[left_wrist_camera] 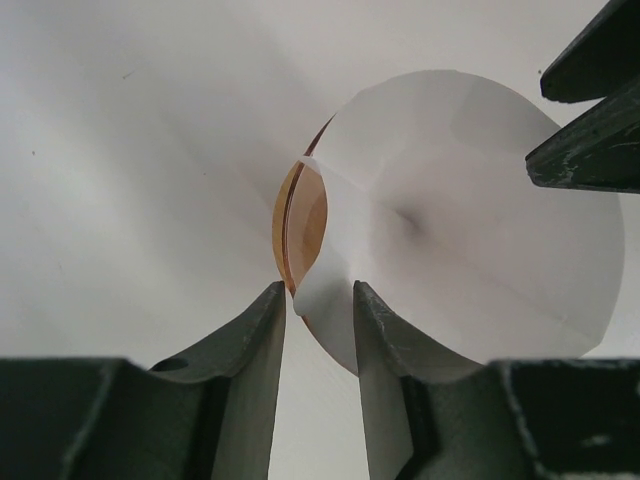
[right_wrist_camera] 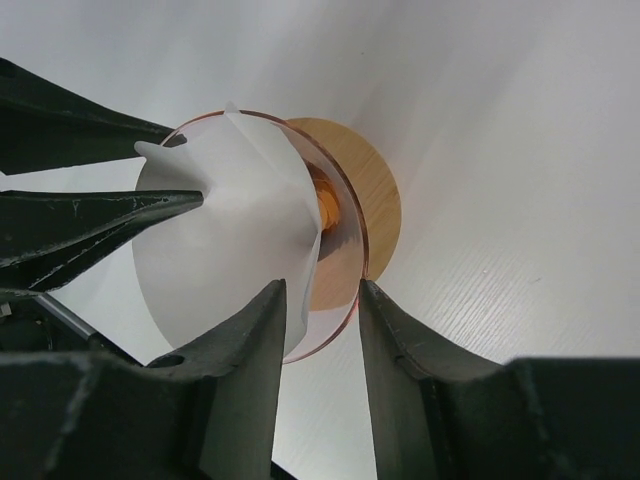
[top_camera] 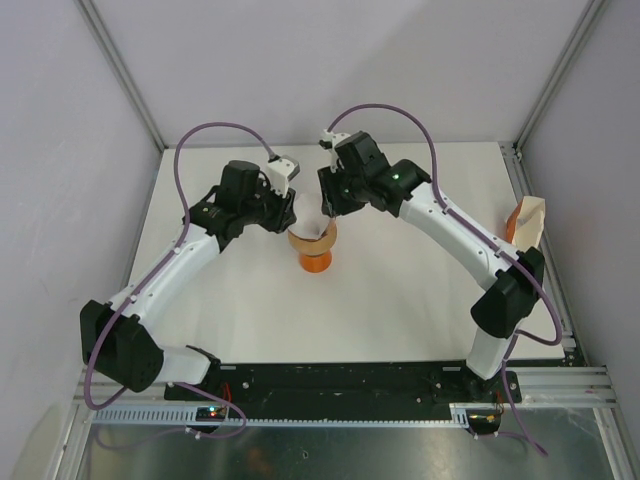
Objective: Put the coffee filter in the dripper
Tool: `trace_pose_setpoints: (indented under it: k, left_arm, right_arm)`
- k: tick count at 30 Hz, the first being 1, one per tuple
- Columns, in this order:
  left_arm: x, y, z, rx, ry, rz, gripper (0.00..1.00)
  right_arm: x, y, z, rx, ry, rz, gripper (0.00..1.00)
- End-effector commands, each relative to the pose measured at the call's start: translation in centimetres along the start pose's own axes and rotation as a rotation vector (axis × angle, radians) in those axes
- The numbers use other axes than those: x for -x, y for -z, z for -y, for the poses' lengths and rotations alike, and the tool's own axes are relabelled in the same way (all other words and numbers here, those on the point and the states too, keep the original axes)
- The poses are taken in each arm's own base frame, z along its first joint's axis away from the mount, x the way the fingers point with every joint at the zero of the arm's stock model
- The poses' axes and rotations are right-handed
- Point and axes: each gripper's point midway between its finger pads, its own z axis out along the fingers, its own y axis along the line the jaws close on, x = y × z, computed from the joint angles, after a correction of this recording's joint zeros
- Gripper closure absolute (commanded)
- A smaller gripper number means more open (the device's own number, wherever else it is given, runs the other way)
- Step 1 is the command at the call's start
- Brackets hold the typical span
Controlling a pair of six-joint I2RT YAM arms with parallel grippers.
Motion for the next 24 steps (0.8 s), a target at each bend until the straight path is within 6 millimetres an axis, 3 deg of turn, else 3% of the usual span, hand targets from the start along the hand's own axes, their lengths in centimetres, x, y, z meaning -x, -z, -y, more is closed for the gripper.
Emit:
trace_pose_setpoints:
  k: [1,6,10,19,24]
  left_arm:
    - [2.4,1.5,0.2,-0.007,-0.026,0.064,0.62]
    - [2.2,1.3,0.2,-0.009,-0.027,0.058,0.62]
    - [1.9,1.0,0.2,-0.014,-0.024,0.048,0.62]
    - [1.2,0.3,0.2,-0.025,-0.019,0.023,0.65]
    - [-0.3,-0.8,-0.2,-0.024,-0.002,-0.023,0.76]
  right_arm:
    - [2.3,2.2,-0.2,-0.008,0.014,0.094,0.58]
    - [1.7,1.7,1.0,-0.064,-0.002,0.09,0.52]
    - [0.6,0.3,1.5,-0.056,-0.019,0.06,0.54]
    - [-0.7,-1.6,1.5,0.007,-0.063,0.024,0.8]
    - [-0.9,-2.2,1.4,0.02,-0.072,0.015,0.91]
